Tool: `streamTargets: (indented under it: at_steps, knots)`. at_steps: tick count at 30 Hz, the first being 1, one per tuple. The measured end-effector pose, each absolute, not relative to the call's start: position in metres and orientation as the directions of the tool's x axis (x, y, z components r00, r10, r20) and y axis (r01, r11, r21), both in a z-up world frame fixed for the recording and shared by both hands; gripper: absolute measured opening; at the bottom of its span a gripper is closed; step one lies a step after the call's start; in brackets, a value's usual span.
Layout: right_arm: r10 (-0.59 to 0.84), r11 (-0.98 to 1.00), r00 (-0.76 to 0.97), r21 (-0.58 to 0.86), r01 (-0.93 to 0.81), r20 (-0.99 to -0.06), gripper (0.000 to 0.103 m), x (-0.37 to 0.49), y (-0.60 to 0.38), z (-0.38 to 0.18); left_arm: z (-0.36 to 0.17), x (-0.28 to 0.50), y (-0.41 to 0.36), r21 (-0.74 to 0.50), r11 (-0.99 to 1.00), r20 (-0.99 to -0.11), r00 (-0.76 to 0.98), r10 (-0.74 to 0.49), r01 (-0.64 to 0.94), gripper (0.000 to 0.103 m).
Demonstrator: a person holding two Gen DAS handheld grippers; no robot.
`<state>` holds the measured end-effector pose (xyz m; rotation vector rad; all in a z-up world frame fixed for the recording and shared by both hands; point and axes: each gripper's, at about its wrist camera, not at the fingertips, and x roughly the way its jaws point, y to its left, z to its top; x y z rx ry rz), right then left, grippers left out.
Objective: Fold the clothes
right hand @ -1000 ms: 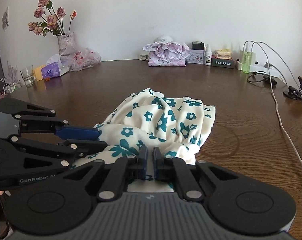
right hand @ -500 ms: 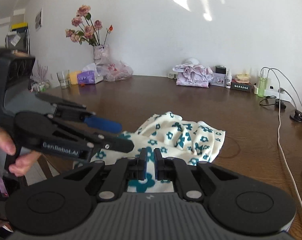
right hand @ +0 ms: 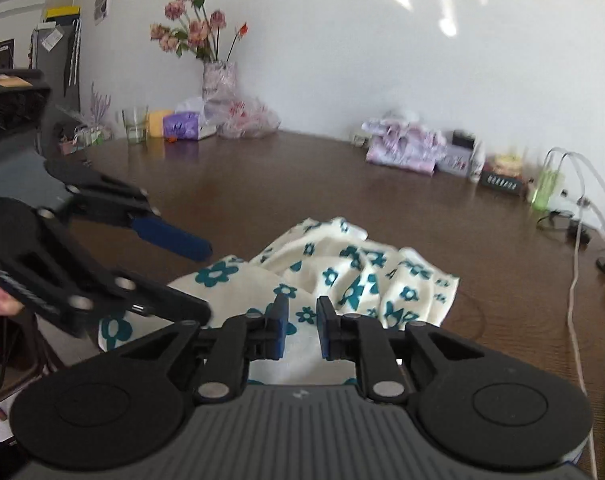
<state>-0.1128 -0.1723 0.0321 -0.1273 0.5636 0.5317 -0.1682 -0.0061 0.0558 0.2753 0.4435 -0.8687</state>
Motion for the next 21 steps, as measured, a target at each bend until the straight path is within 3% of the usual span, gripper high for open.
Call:
streamTargets:
  at_steps: [2,4,7,10,21]
  knots:
    - [0.476,0.847,0.661,0.1,-0.522,-0.58,0.014,-0.096,-0.175,0.025,0.058,-0.199,-0.008,0.213,0.493,-0.476,0.53,-0.701,0.844,0.085]
    - [0.534,0.82,0.597,0.193,-0.539,-0.599,0.013,-0.081,-0.185,0.024,0.047,-0.221,-0.02,0.395,0.415,-0.479,0.569,-0.668,0.82,0.087]
    - [0.562,0.793,0.543,0.222,-0.567,-0.624,0.012,-0.075,-0.191,0.022,0.017,-0.233,-0.04,0.592,0.336,-0.475,0.653,-0.589,0.733,0.085]
    - [0.544,0.784,0.544,0.158,-0.6,-0.639,0.012,-0.092,-0.181,0.023,-0.003,-0.236,-0.044,0.632,0.271,-0.489,0.645,-0.588,0.726,0.085]
    - [0.604,0.707,0.459,0.172,-0.686,-0.651,0.011,-0.126,-0.184,0.027,-0.049,-0.251,-0.046,0.801,0.01,-0.473,0.644,-0.601,0.598,0.085]
